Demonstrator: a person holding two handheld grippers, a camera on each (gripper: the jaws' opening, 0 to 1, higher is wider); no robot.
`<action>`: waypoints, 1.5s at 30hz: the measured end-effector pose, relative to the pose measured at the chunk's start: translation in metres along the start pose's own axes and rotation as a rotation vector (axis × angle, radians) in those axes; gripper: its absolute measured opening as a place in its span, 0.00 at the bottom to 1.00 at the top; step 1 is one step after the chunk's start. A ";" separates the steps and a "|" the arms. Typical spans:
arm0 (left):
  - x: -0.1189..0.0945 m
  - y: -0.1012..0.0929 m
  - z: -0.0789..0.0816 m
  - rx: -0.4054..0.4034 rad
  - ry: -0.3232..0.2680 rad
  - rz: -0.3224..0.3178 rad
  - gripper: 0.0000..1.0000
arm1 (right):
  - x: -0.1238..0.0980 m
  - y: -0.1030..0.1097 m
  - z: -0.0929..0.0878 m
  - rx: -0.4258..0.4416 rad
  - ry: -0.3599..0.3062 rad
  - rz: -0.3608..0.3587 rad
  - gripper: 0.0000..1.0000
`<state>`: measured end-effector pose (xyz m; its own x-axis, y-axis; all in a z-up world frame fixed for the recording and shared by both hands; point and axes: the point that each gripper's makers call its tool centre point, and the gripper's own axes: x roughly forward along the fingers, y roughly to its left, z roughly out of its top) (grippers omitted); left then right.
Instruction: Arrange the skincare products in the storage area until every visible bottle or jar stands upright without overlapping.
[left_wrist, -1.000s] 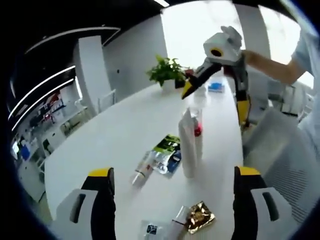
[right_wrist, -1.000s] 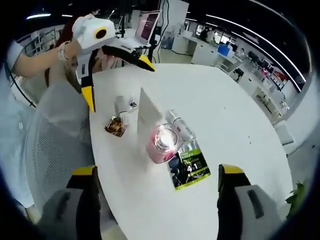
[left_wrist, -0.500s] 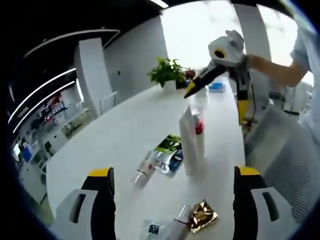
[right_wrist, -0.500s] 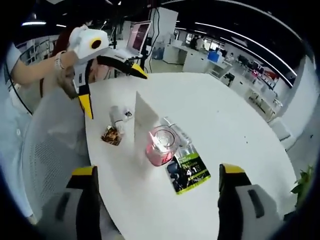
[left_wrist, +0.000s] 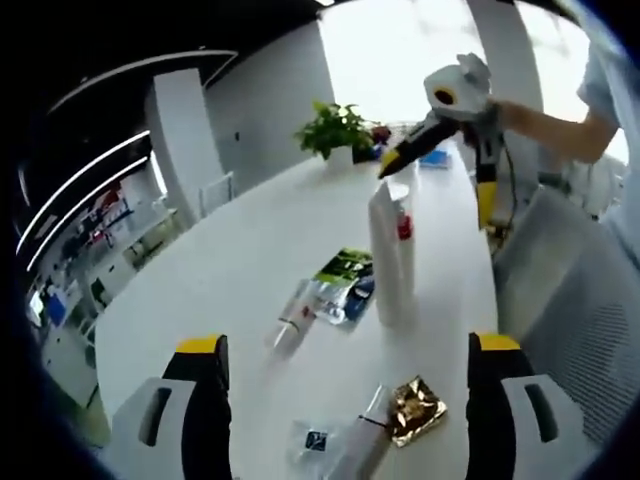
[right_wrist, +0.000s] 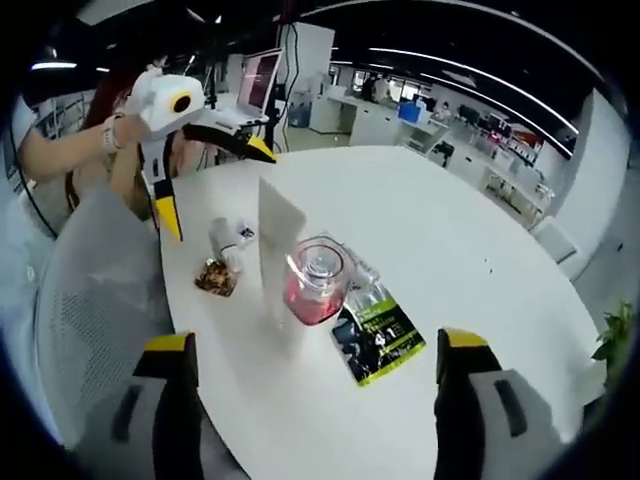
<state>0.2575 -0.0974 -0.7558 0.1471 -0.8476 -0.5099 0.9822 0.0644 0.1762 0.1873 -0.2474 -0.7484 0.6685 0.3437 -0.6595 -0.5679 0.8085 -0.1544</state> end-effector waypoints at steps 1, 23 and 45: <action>0.000 0.000 -0.003 0.005 0.008 -0.003 0.97 | 0.000 0.000 -0.001 0.006 0.001 -0.004 0.96; 0.008 -0.005 -0.062 0.009 0.204 -0.080 0.96 | 0.004 0.014 -0.023 0.099 0.014 0.052 0.62; 0.021 -0.003 -0.109 0.034 0.376 -0.163 0.56 | 0.005 0.023 -0.032 0.181 -0.006 0.076 0.47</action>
<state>0.2704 -0.0582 -0.8589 0.0284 -0.5935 -0.8043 0.9927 -0.0775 0.0923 0.1620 -0.2419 -0.7786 0.6300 0.4097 -0.6597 -0.5217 0.8526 0.0313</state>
